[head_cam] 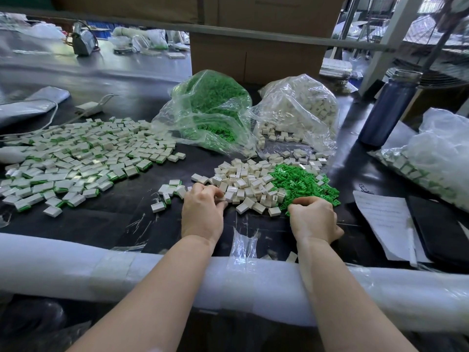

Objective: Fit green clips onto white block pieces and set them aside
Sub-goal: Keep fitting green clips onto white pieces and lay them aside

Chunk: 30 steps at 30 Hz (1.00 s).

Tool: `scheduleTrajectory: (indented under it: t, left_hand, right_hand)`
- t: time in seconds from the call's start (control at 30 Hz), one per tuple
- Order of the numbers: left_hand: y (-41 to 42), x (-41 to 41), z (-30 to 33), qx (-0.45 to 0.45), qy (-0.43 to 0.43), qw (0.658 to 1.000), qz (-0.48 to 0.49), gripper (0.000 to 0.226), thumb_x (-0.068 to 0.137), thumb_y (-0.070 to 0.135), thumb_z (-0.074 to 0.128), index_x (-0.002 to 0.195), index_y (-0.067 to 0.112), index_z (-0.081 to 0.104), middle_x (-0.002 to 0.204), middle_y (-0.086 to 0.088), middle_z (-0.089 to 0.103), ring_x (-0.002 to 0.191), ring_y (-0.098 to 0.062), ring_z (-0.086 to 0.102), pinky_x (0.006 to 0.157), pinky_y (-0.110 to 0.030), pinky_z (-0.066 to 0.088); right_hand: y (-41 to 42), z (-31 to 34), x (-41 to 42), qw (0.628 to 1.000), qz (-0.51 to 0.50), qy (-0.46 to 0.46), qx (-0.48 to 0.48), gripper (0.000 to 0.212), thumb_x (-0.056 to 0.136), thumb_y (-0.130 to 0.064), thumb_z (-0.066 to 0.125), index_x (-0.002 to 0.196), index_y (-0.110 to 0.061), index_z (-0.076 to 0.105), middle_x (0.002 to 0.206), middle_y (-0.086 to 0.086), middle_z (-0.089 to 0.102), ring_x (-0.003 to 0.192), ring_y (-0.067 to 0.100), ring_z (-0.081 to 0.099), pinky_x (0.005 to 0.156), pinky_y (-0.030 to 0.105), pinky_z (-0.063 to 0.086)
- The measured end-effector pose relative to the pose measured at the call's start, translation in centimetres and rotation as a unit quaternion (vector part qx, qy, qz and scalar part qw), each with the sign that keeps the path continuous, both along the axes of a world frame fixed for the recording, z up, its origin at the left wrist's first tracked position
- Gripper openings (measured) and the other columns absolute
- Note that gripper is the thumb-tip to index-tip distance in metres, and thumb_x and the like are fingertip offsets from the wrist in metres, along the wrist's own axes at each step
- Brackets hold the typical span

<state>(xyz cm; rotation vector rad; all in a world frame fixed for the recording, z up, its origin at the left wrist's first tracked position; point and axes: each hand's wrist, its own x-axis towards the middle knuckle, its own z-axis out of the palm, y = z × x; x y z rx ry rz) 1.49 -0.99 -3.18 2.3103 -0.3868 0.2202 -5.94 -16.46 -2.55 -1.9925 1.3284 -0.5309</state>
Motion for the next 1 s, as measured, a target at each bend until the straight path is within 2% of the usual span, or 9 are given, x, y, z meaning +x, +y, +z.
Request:
scheduleTrajectory:
  t: [0.13, 0.23, 0.33, 0.53, 0.63, 0.77, 0.87, 0.93, 1.0]
  left_hand:
    - [-0.1, -0.3, 0.3, -0.043, -0.022, 0.999, -0.021, 0.013, 0.084, 0.016, 0.066, 0.094, 0.008, 0.064, 0.099, -0.003, 0.053, 0.090, -0.020, 0.054, 0.081, -0.027, 0.045]
    - [-0.2, -0.6, 0.4, -0.074, -0.034, 0.993, -0.090, 0.010, 0.083, 0.015, 0.068, 0.090, 0.008, 0.064, 0.091, 0.001, 0.056, 0.080, -0.012, 0.053, 0.076, -0.013, 0.040]
    - [-0.4, -0.8, 0.4, -0.084, -0.034, 0.985, -0.147, 0.009, 0.081, 0.013, 0.069, 0.087, 0.009, 0.064, 0.082, 0.008, 0.055, 0.074, -0.002, 0.051, 0.072, -0.002, 0.039]
    - [-0.5, -0.7, 0.1, -0.098, -0.014, 0.980, -0.173, 0.012, 0.080, 0.014, 0.070, 0.090, 0.011, 0.065, 0.084, 0.005, 0.061, 0.078, -0.010, 0.058, 0.075, -0.006, 0.045]
    - [-0.5, -0.7, 0.0, -0.100, -0.010, 0.980, -0.173, 0.013, 0.080, 0.014, 0.070, 0.092, 0.011, 0.066, 0.087, 0.003, 0.062, 0.079, -0.009, 0.058, 0.075, -0.002, 0.043]
    - [-0.5, -0.6, -0.1, -0.112, -0.002, 0.978, -0.176, 0.016, 0.080, 0.012, 0.071, 0.095, 0.009, 0.067, 0.088, 0.002, 0.062, 0.079, -0.007, 0.058, 0.075, 0.000, 0.042]
    - [-0.5, -0.6, -0.1, -0.122, 0.004, 0.976, -0.180, 0.016, 0.080, 0.011, 0.070, 0.095, 0.008, 0.068, 0.088, 0.002, 0.063, 0.078, -0.007, 0.059, 0.074, 0.000, 0.042]
    - [-0.5, -0.6, 0.0, -0.123, 0.007, 0.975, -0.184, 0.015, 0.080, 0.011, 0.070, 0.095, 0.008, 0.068, 0.089, 0.001, 0.064, 0.079, -0.007, 0.059, 0.074, -0.001, 0.043]
    - [-0.5, -0.5, 0.0, -0.125, 0.010, 0.974, -0.189, 0.015, 0.081, 0.011, 0.070, 0.095, 0.009, 0.068, 0.088, 0.002, 0.063, 0.077, -0.004, 0.058, 0.074, 0.000, 0.043]
  right_hand:
    - [-0.1, -0.1, 0.0, 1.000, 0.002, 0.008, -0.008, 0.013, 0.083, -0.019, 0.060, 0.085, -0.031, 0.067, 0.111, 0.000, 0.059, 0.115, 0.022, 0.046, 0.096, 0.039, 0.027]
    - [-0.1, -0.2, 0.0, 1.000, 0.002, 0.009, -0.015, 0.008, 0.086, -0.023, 0.062, 0.085, -0.031, 0.064, 0.110, 0.001, 0.060, 0.114, 0.023, 0.047, 0.094, 0.038, 0.027]
    - [-0.2, -0.3, 0.0, 1.000, 0.002, 0.020, -0.019, 0.012, 0.084, -0.024, 0.064, 0.096, -0.029, 0.063, 0.112, 0.001, 0.059, 0.115, 0.023, 0.046, 0.095, 0.038, 0.027]
    - [-0.3, -0.3, 0.1, 1.000, -0.001, 0.013, -0.018, 0.010, 0.087, -0.023, 0.062, 0.095, -0.030, 0.063, 0.110, 0.000, 0.062, 0.111, 0.023, 0.050, 0.094, 0.038, 0.027]
    - [-0.3, -0.3, 0.1, 1.000, -0.007, -0.003, -0.024, 0.007, 0.089, -0.025, 0.060, 0.095, -0.028, 0.063, 0.105, 0.000, 0.064, 0.108, 0.024, 0.053, 0.094, 0.039, 0.027]
    - [0.2, -0.2, -0.1, 0.991, 0.003, -0.115, -0.071, 0.010, 0.089, -0.017, 0.060, 0.098, -0.018, 0.065, 0.098, 0.005, 0.067, 0.100, 0.028, 0.057, 0.086, 0.035, 0.039]
    - [0.7, -0.1, -0.2, 0.968, 0.067, -0.224, -0.095, 0.009, 0.087, -0.008, 0.063, 0.095, -0.008, 0.067, 0.090, 0.006, 0.068, 0.085, 0.021, 0.060, 0.077, 0.026, 0.046]
    - [0.8, 0.0, 0.0, 0.954, 0.115, -0.271, -0.058, 0.007, 0.085, -0.005, 0.065, 0.090, -0.010, 0.067, 0.081, 0.000, 0.066, 0.076, 0.014, 0.059, 0.071, 0.014, 0.047]
    - [0.9, 0.0, 0.1, 0.943, 0.143, -0.300, 0.011, 0.012, 0.084, -0.002, 0.065, 0.083, -0.015, 0.066, 0.076, -0.005, 0.064, 0.073, 0.012, 0.060, 0.070, 0.012, 0.050]
